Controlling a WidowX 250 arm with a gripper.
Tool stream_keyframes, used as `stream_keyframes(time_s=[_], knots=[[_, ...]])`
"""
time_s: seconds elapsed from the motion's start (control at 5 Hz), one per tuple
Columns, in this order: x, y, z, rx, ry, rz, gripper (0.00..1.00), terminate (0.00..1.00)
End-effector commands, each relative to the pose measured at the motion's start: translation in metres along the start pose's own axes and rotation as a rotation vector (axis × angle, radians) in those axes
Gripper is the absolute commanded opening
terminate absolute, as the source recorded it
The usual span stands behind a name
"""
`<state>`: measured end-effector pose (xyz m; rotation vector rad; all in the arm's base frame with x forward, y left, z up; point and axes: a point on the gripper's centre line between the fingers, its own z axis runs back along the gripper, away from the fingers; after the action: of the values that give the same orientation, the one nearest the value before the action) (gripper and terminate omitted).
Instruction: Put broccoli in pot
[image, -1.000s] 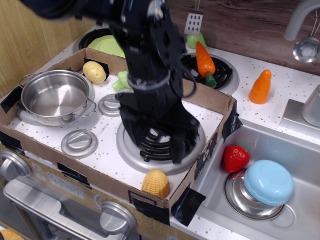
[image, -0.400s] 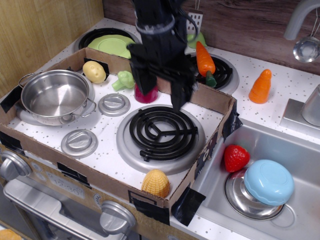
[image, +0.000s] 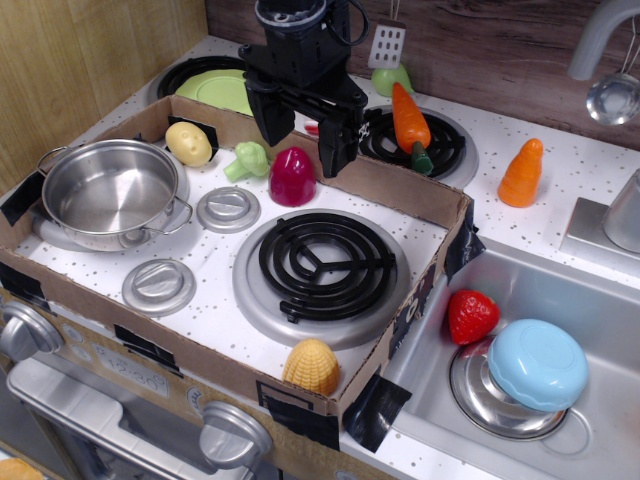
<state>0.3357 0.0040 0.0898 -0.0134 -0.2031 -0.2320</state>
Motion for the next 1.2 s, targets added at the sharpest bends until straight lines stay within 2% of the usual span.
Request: stream_keyframes(time_s=[0.0, 0.2, 0.6, 1.0], knots=[[0.009, 0.038, 0.008, 0.072, -0.019, -0.001, 1.00, 0.00], [0.005, 0.056, 0.003, 0.077, 0.006, -0.013, 1.00, 0.00], [-0.014, 0.082, -0.014, 0.068, 0.015, -0.023, 1.00, 0.00], [-0.008, 0.101, -0.028, 0.101, -0.003, 0.001, 1.00, 0.00]])
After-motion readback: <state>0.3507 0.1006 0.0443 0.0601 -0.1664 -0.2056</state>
